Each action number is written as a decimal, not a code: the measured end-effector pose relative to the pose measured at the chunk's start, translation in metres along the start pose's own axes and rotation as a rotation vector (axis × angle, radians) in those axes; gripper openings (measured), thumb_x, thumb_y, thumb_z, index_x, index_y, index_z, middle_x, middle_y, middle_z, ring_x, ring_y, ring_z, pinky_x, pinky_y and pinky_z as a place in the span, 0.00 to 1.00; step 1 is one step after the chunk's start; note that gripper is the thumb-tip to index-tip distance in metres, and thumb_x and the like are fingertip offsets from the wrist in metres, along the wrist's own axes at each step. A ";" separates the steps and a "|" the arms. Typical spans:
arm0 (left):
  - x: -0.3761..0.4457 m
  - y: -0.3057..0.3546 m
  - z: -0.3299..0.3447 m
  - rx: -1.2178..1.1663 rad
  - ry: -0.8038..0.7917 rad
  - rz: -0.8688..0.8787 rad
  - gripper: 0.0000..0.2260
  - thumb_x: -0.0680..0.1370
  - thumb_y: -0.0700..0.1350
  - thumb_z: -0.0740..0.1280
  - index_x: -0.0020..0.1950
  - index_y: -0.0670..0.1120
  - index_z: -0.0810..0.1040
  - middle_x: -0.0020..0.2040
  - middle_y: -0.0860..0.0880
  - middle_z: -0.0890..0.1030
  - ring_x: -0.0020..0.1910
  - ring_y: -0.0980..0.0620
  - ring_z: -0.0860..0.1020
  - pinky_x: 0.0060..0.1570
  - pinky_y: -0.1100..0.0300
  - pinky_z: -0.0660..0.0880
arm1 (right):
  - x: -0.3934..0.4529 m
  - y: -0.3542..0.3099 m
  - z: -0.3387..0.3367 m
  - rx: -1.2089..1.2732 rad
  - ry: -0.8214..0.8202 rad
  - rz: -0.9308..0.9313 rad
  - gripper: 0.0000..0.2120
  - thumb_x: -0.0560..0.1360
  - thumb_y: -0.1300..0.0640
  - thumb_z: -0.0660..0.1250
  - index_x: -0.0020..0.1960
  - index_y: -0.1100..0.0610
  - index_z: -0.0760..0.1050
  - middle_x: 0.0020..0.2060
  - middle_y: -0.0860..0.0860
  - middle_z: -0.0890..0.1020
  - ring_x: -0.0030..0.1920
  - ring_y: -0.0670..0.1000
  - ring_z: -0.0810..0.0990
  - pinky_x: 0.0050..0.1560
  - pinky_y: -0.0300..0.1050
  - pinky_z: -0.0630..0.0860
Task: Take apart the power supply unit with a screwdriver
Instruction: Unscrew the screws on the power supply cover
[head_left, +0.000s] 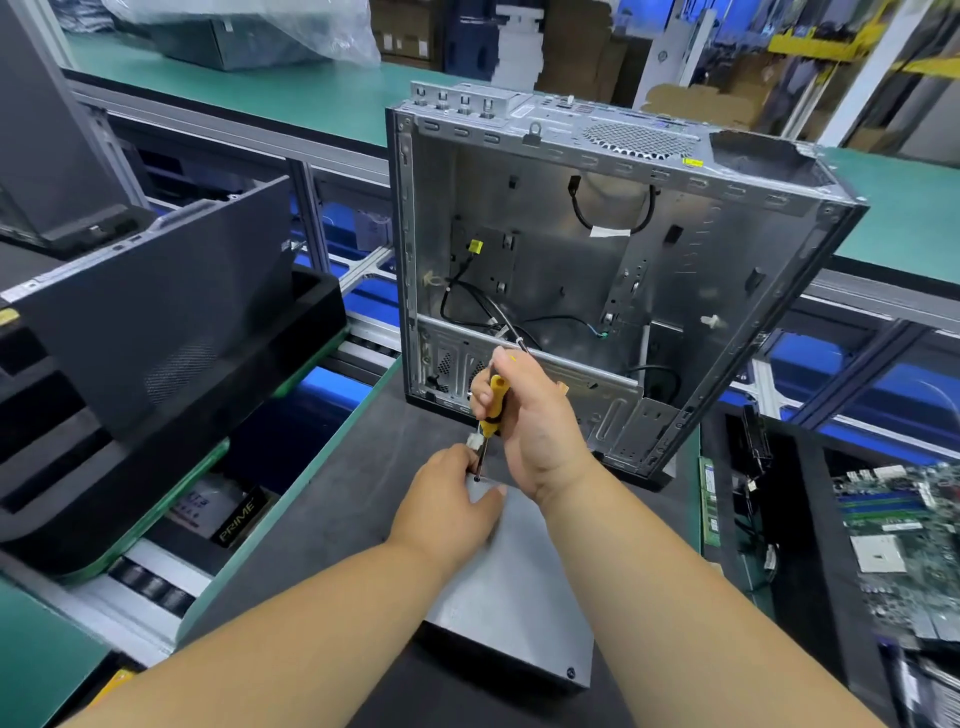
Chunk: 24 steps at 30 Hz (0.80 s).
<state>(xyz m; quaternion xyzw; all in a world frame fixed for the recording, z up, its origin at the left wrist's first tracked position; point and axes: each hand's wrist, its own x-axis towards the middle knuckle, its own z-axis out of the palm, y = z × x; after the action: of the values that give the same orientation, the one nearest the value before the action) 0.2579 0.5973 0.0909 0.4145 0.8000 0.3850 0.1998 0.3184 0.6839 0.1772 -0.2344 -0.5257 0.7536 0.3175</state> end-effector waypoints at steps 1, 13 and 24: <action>0.000 0.000 0.000 0.001 0.003 0.004 0.12 0.74 0.51 0.70 0.42 0.50 0.67 0.44 0.53 0.71 0.44 0.52 0.72 0.39 0.60 0.67 | 0.000 0.000 -0.001 -0.025 0.001 -0.005 0.11 0.74 0.48 0.63 0.42 0.55 0.66 0.31 0.50 0.73 0.34 0.51 0.71 0.41 0.42 0.69; -0.002 0.002 -0.001 -0.011 0.002 0.005 0.13 0.72 0.51 0.71 0.41 0.51 0.67 0.44 0.54 0.71 0.45 0.52 0.72 0.38 0.60 0.67 | -0.001 -0.002 0.001 0.072 0.009 -0.006 0.19 0.84 0.54 0.53 0.41 0.60 0.74 0.27 0.51 0.68 0.31 0.49 0.65 0.38 0.43 0.63; -0.002 0.001 -0.001 -0.012 0.005 0.009 0.14 0.73 0.52 0.71 0.41 0.52 0.66 0.44 0.54 0.71 0.46 0.51 0.72 0.41 0.59 0.67 | 0.002 -0.009 -0.002 -0.172 0.048 0.032 0.10 0.81 0.53 0.64 0.42 0.55 0.74 0.39 0.50 0.82 0.42 0.50 0.80 0.45 0.42 0.74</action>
<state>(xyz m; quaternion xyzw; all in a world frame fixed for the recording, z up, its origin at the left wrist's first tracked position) 0.2589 0.5956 0.0922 0.4158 0.7964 0.3917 0.1988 0.3204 0.6886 0.1854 -0.2873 -0.5766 0.7049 0.2967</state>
